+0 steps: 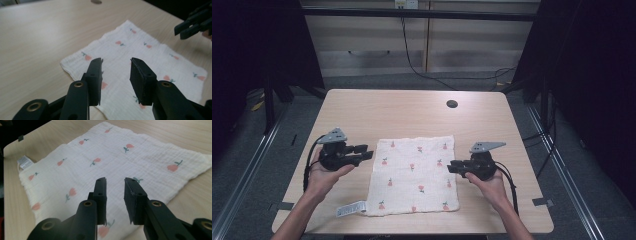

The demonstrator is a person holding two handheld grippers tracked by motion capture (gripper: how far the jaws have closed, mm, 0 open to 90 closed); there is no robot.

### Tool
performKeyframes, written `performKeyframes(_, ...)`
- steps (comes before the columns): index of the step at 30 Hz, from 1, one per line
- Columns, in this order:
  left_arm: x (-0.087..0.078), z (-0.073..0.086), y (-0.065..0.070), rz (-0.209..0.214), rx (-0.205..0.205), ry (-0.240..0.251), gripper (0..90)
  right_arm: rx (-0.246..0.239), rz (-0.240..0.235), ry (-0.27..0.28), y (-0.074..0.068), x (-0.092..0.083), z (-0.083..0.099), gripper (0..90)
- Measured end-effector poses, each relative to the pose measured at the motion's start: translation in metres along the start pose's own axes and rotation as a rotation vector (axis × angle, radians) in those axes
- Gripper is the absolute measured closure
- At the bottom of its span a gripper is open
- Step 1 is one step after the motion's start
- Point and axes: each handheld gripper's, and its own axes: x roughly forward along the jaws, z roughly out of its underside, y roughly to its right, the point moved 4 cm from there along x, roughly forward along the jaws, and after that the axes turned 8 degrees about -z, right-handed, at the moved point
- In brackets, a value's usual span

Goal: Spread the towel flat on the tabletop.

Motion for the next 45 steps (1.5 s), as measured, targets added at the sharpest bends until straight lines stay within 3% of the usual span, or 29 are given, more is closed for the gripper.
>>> performKeyframes(5,0.042,0.014,-0.001,0.036,0.013,-0.110,64.7,0.012,0.024,-0.024,0.020,0.020,-0.007,72.6)
performKeyframes(8,0.058,0.021,-0.003,0.036,0.003,-0.140,68.9,0.046,0.033,-0.045,0.032,0.032,-0.004,73.2)
performKeyframes(11,0.065,0.029,-0.003,0.026,0.007,-0.150,69.5,0.057,0.038,-0.080,0.037,0.040,0.004,73.4)
performKeyframes(16,0.076,0.038,-0.008,-0.041,0.010,-0.171,67.1,0.051,0.061,-0.117,0.036,0.046,0.011,69.5)
performKeyframes(20,0.077,0.040,-0.011,-0.015,-0.005,-0.159,67.6,0.045,0.062,-0.115,0.032,0.045,0.013,67.6)
performKeyframes(28,0.071,0.047,-0.005,-0.004,0.013,-0.140,67.6,0.021,0.066,-0.123,0.023,0.033,0.025,67.5)
performKeyframes(33,0.066,0.051,0.004,-0.009,0.076,-0.150,67.6,0.027,0.082,-0.124,0.015,0.027,0.031,67.4)
performKeyframes(36,0.062,0.053,0.008,0.001,0.061,-0.144,67.6,0.024,0.089,-0.126,0.011,0.026,0.034,66.5)
performKeyframes(40,0.060,0.056,0.013,-0.012,0.104,-0.137,67.4,0.042,0.081,-0.108,0.008,0.022,0.038,66.9)
performKeyframes(45,0.058,0.058,0.019,-0.019,0.123,-0.141,66.1,0.059,0.089,-0.105,0.003,0.018,0.043,67.0)
